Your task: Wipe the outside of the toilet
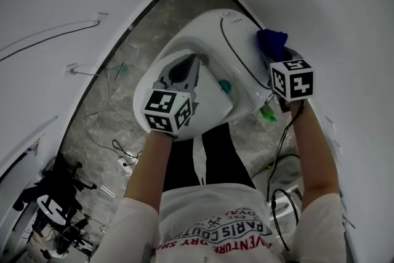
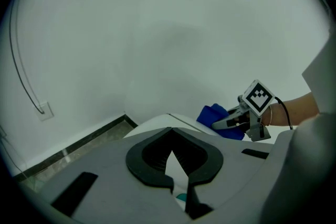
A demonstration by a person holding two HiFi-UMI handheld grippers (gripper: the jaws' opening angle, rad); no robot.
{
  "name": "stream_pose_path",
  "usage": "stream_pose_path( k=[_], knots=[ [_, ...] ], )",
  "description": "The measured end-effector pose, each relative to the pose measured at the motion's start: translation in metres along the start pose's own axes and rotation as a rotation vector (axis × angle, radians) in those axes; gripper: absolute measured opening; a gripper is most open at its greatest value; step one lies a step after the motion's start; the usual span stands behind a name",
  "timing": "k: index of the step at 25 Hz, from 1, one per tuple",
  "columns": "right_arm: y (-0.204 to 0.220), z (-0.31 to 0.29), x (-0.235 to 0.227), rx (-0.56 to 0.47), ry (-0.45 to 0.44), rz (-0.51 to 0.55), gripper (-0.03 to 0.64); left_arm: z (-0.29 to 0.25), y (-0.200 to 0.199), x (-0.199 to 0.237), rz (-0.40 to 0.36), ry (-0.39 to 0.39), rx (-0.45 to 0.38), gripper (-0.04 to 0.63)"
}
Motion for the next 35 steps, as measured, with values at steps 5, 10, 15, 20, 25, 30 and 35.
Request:
stream_pose_path(
  k=[5, 10, 15, 20, 25, 30, 35],
  knots=[
    [-0.027, -0.022, 0.019, -0.012, 0.047, 0.137, 0.072, -0.008, 0.019, 0.034, 0.018, 0.022, -0.013, 0.008],
    [-0.053, -0.042, 0.032, 0.012, 0.061, 0.209, 0.072, -0.008, 0.042, 0.057, 0.11, 0.017, -0.018, 0.008],
    [-0.082, -0.062, 0.05, 0.063, 0.011, 0.282, 0.072, 0.0, 0.054, 0.075, 0.126, 0.017, -0.024, 0.008],
    [-0.112, -0.088, 0.074, 0.101, -0.027, 0.404, 0.072, 0.007, 0.057, 0.109, 0.152, -0.009, -0.041, 0.008],
    [-0.13, -0.116, 0.111, 0.232, -0.08, 0.569, 0.072, 0.016, 0.059, 0.141, 0.148, -0.037, -0.043, 0.008],
    [-0.138, -0.14, 0.132, 0.365, -0.116, 0.656, 0.072, 0.025, 0.066, 0.165, 0.161, -0.084, -0.065, 0.008],
    [-0.145, -0.173, 0.145, 0.505, -0.136, 0.688, 0.072, 0.042, 0.091, 0.189, 0.212, -0.137, -0.06, 0.008]
  ],
)
Point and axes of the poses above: the fingertips, and each gripper's own axes: z backward along the fingers, x to its left, y out of its underside, the point moved 6 cm from there along z, backward along the fingers, and after that the axes turned 3 degrees about -z, right-handed, at the moved point
